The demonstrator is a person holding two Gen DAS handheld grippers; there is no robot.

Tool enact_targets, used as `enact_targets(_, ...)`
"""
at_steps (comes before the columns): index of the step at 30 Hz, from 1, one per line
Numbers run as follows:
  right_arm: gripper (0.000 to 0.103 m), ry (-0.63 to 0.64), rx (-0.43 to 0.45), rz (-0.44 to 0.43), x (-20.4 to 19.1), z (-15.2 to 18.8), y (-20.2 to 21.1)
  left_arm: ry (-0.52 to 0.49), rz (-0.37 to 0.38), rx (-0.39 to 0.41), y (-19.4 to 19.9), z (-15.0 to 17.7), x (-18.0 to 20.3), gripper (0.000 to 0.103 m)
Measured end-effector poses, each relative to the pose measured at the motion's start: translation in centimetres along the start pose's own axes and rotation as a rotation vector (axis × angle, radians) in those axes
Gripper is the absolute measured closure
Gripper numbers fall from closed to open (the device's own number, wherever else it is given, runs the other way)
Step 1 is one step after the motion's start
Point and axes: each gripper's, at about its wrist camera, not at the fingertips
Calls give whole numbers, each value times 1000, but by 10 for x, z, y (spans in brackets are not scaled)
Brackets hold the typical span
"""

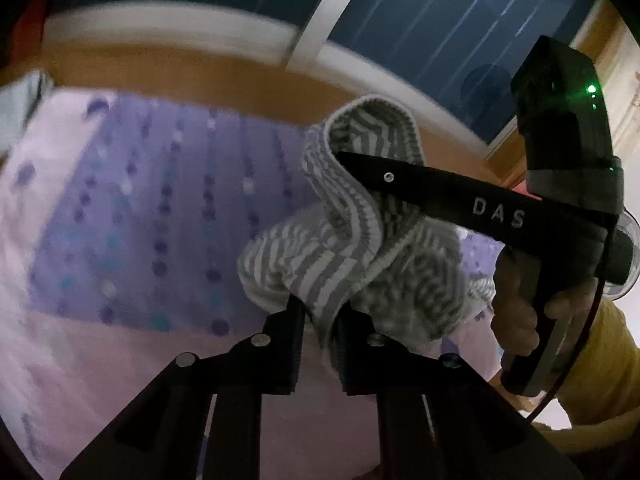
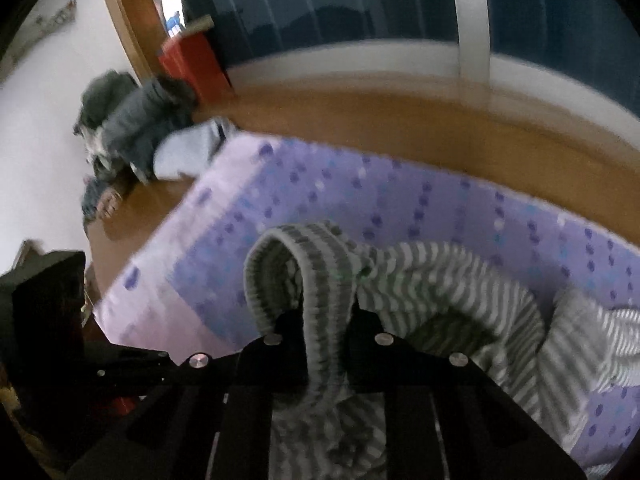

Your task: Fold clothes

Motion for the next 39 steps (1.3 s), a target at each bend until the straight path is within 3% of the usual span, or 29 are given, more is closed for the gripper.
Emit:
enact_targets(4,92,20,89,-43,-9,-16,30,-46,-1,65,26,-8,17,89)
enact_targets(9,92,23,162,-59,-1,-18,69,-111,31,85,37,-15,55,90)
enact_targets(20,92,-116,326,13,86,4,173,-317,148,66,31,-28,160,90)
enact_targets(24,92,-180,366,46,120,17,205,-387,187,34,12,-28,208,90)
enact_targets(29,92,-257,352,92,166,43,218,-409,208,-92,-41,-17,252,89)
enact_targets(33,92,-334,292,122,207,66,209,-383,138,-217,-87,-1,265,89)
enact_targets(39,92,-412,157,147,247,97,172,-316,95,-300,-99,9,255,83)
Point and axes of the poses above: each gripper's, at about its wrist camera, not at the fingertips, and y roughly against the way its jaws point, x to its right, z to its underside, and after that the axes turned 10 degrees about -z, right-handed
